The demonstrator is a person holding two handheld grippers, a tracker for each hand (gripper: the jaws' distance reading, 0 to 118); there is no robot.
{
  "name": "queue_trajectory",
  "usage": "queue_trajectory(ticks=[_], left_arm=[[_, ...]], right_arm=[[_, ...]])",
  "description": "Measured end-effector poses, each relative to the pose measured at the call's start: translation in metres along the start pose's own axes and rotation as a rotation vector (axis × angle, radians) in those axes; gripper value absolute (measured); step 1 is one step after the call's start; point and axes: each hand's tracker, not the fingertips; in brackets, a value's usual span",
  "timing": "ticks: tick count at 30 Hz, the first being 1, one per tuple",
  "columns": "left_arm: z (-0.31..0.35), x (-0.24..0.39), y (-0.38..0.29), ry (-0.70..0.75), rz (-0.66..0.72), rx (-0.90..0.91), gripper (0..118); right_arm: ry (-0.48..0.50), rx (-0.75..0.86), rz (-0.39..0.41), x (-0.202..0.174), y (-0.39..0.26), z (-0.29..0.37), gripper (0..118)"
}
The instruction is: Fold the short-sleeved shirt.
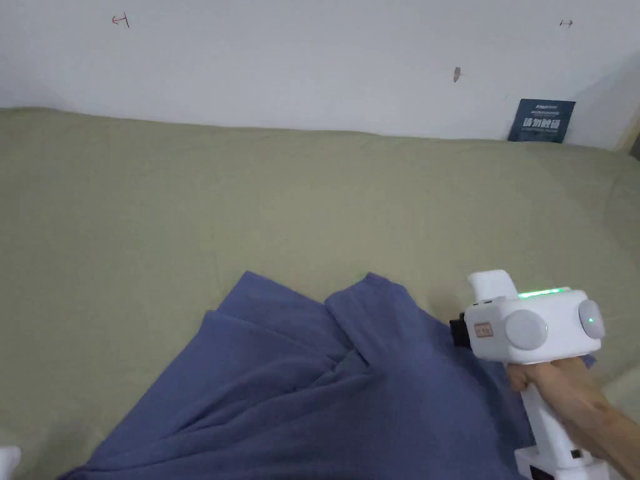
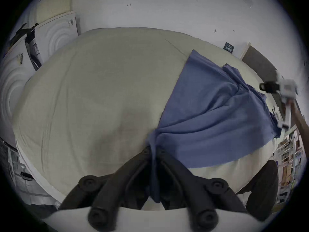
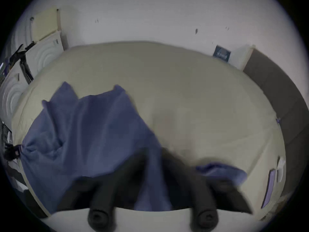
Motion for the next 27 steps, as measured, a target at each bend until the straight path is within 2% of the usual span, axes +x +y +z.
queue_trajectory(ticks=[1, 2, 3, 4, 5, 6, 8, 9, 10, 11, 12, 13, 14, 15, 18, 20, 25, 27], left_arm=[[-0.003, -0.002, 0.004, -0.003, 0.0, -0.002, 2], [-0.003, -0.002, 0.003, -0.006, 0.002, -0.002, 2], [-0.003, -0.003, 0.003, -0.007, 0.004, -0.003, 2], [-0.003, -0.003, 0.003, -0.009, 0.004, -0.006, 2], [-0.003, 0.0, 0.004, -0.01, 0.005, -0.006, 2], [-0.004, 0.0, 0.004, -0.011, 0.009, -0.007, 2], [-0.004, 0.0, 0.003, -0.01, 0.01, -0.011, 2], [-0.007, -0.001, 0.004, -0.008, 0.011, -0.01, 2], [-0.008, -0.001, 0.004, -0.005, 0.015, -0.011, 2], [-0.008, -0.001, 0.004, -0.002, 0.017, -0.011, 2], [-0.007, -0.001, 0.003, 0.002, 0.023, -0.01, 2], [-0.007, -0.001, 0.005, 0.004, 0.032, -0.01, 2], [-0.005, -0.001, 0.006, 0.007, 0.035, -0.011, 2], [-0.001, 0.0, 0.007, 0.013, 0.04, -0.01, 2], [0.02, 0.006, 0.015, 0.061, 0.038, 0.056, 2], [0.046, 0.009, 0.025, 0.029, 0.077, 0.13, 2], [0.116, 0.027, 0.053, 0.026, 0.059, 0.295, 2], [0.146, 0.031, 0.068, 0.004, 0.085, 0.336, 2]], right_arm=[[0.007, -0.043, -0.015, 0.004, 0.006, -0.013, 72], [0.003, -0.107, 0.01, 0.008, 0.009, -0.026, 89], [-0.025, -0.163, 0.058, 0.009, 0.009, -0.038, 118], [-0.085, -0.029, 0.087, 0.011, 0.01, -0.042, 109], [-0.082, -0.153, 0.115, 0.012, 0.005, -0.052, 101], [-0.067, -0.185, 0.11, 0.009, -0.001, -0.054, 101], [-0.033, -0.18, 0.019, 0.016, -0.004, -0.052, 103], [-0.017, -0.186, -0.019, 0.018, -0.005, -0.049, 99], [0.014, -0.183, -0.044, 0.018, 0.002, -0.042, 81], [0.022, -0.163, -0.046, 0.016, 0.001, -0.033, 57], [0.01, -0.127, -0.024, 0.012, 0.0, -0.022, 2], [0.035, -0.122, 0.0, 0.007, -0.003, -0.014, 0], [0.003, -0.074, 0.016, 0.004, -0.005, -0.003, 0], [0.037, -0.037, 0.017, 0.005, -0.007, 0.014, 0], [0.06, 0.114, -0.009, 0.01, -0.008, 0.093, 0], [0.081, 0.214, -0.04, 0.018, -0.017, 0.152, 0], [0.045, 0.422, -0.018, 0.026, -0.048, 0.278, 0], [0.05, 0.503, -0.052, 0.026, -0.061, 0.326, 0]])
